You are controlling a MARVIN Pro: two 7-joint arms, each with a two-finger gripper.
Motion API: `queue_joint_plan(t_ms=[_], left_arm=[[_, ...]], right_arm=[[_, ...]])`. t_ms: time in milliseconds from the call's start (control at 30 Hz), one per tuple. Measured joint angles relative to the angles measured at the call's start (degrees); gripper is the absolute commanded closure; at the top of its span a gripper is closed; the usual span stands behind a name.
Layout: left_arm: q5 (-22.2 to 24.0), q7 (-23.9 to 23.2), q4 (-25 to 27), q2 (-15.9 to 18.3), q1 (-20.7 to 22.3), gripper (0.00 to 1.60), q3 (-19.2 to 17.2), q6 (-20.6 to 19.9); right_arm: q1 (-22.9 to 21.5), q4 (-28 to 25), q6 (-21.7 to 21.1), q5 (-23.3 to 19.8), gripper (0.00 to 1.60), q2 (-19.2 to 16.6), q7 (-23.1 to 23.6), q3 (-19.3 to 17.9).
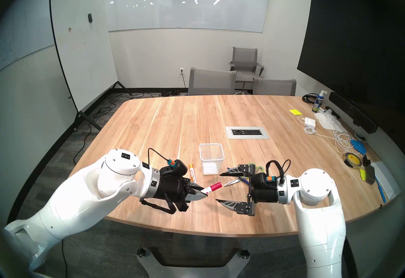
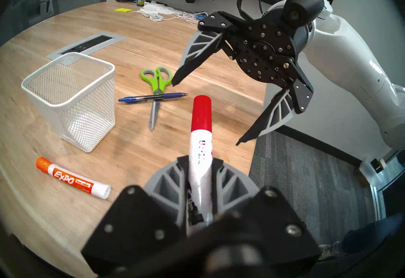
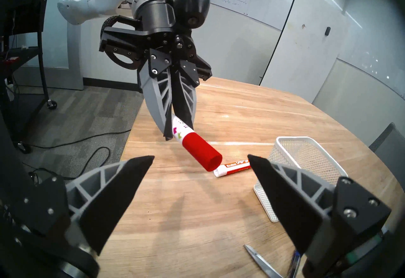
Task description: Place the pen, the marker, and the scissors into the pen holder
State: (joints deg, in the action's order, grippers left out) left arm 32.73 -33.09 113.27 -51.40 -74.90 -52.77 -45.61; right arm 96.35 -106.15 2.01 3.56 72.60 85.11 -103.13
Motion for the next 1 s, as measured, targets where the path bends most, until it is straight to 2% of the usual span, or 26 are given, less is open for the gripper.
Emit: queue_joint_plan(t_ms=[367,1000], left_arm=[[-0.1,-2.3,-4.0,-0.9,2.6,1.60,3.4,-0.6],[-0.1,-4.9,-4.1,-0.7,5.6,1.60,5.1,-3.9]], right_arm=[[0.2,-0.8,1.5,4.9,0.00,-0.6,-0.1,2.0],[1.5,-2.3,2.9,10.6,0.00,-0.7,-0.2,5.3]])
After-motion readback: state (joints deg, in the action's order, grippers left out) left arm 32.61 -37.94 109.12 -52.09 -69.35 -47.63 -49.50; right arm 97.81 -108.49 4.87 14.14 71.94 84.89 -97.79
